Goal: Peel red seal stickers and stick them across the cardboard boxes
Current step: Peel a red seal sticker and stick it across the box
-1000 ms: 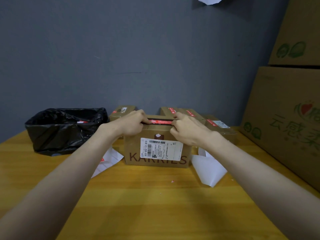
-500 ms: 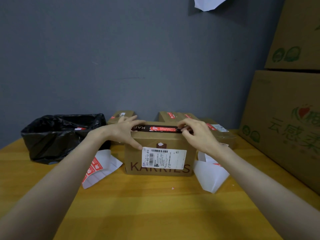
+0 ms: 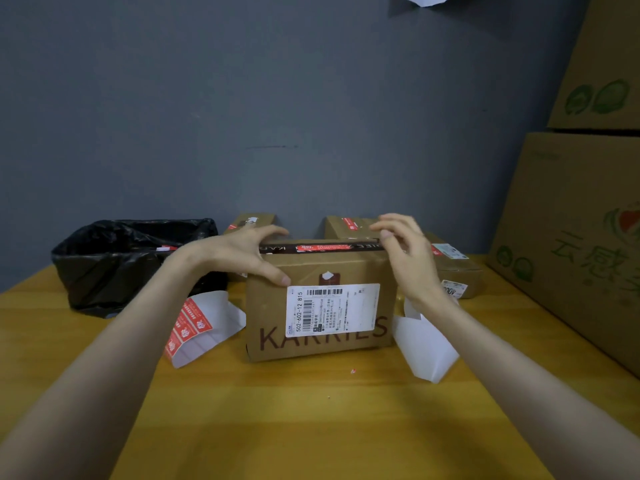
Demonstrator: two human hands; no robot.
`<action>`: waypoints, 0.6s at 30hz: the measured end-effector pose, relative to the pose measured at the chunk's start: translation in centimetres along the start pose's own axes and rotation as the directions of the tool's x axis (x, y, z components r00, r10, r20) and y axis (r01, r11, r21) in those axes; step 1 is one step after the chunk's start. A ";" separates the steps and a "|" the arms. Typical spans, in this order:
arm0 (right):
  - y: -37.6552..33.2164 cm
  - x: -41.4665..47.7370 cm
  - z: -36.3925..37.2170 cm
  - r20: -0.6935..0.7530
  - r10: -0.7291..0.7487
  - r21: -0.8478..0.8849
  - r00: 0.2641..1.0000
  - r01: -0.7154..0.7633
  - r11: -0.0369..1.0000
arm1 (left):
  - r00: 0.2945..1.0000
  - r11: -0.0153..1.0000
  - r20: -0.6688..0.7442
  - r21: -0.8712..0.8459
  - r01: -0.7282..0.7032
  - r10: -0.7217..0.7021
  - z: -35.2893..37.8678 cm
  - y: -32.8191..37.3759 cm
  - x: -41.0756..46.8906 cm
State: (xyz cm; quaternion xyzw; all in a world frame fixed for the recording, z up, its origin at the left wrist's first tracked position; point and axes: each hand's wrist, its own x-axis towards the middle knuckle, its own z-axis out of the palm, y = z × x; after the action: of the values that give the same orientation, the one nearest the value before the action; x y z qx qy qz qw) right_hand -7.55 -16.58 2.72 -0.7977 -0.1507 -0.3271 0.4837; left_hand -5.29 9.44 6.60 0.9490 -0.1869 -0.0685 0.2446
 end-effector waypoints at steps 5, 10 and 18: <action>-0.6 -0.2 0.8 -0.117 0.013 0.067 0.993 -0.005 0.998 | 0.987 0.990 -0.132 -0.121 0.076 -0.092 -1.3 -0.5 -1.9; -0.9 -1.0 2.1 -0.136 0.063 0.078 0.989 -0.053 0.996 | 0.933 0.923 -0.277 -0.367 0.117 -0.228 -1.0 -1.1 -1.9; -1.7 -2.8 4.7 0.237 0.074 0.056 0.969 -0.089 0.994 | 0.709 0.834 -0.543 -0.540 0.114 -0.449 2.0 1.1 -0.6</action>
State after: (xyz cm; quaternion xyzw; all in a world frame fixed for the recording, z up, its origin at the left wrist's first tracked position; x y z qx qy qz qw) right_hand -8.74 -11.44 0.48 -0.8199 -0.1845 -0.2053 0.5016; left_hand -6.66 7.91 5.43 0.8412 0.0843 0.1846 0.5012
